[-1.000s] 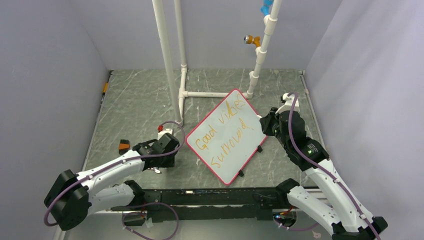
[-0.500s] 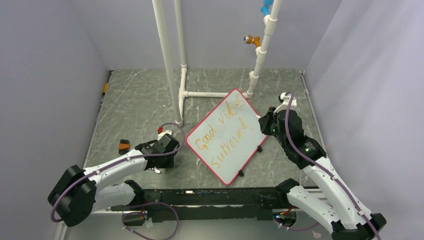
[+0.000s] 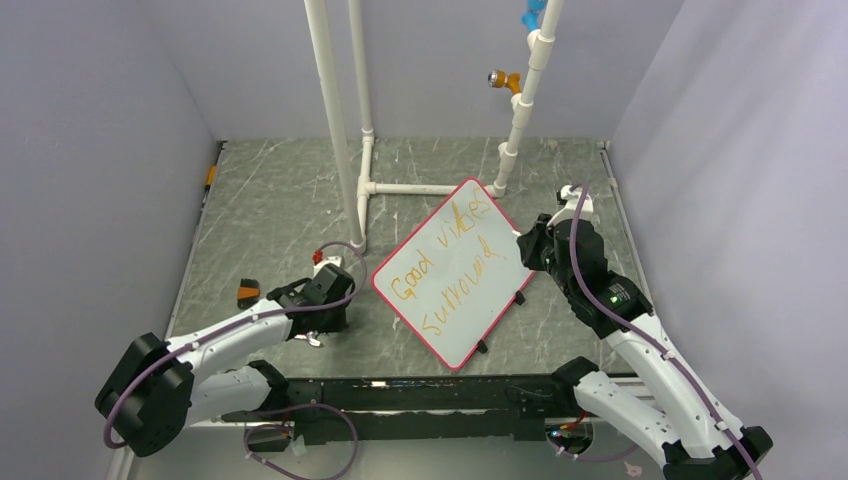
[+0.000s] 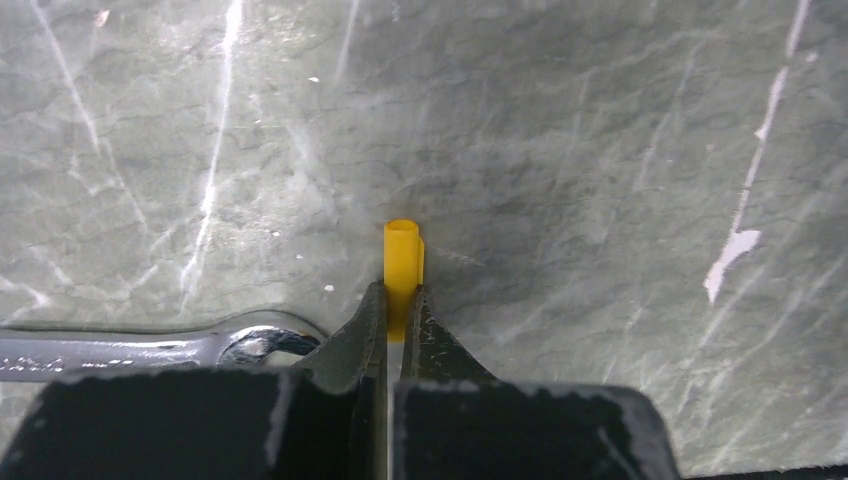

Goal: Write a sentence on the whiteboard
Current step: Pick up the pen cap from the center of the board.

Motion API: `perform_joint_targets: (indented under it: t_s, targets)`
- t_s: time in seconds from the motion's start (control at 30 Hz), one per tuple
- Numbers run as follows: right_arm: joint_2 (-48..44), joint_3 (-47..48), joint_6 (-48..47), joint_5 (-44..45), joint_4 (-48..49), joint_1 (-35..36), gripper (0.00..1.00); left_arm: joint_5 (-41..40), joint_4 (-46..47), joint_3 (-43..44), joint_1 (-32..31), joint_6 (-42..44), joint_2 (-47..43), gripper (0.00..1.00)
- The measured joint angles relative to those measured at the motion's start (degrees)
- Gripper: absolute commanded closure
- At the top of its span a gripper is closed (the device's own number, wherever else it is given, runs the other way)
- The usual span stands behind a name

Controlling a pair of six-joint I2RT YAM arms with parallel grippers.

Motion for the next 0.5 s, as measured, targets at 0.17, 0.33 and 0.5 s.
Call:
perform_joint_targets:
  t_s: [0.17,0.33,0.5]
  targets:
    - [0.1,0.0,-0.3,-0.1,0.0,0.0,1.00,2.7,0.4,0.0,0.0,2.0,-1.6,1.00]
    - [0.4,1.0,-1.2,-2.3,0.0,0.0,1.00,4.7,-2.8,2.2,0.0,5.3,-5.7,1.00]
    - [0.4,2.6,-1.9,-6.1,0.6,0.0,1.00,6.0,-7.1,8.8,0.0,9.2,-10.6,1.00]
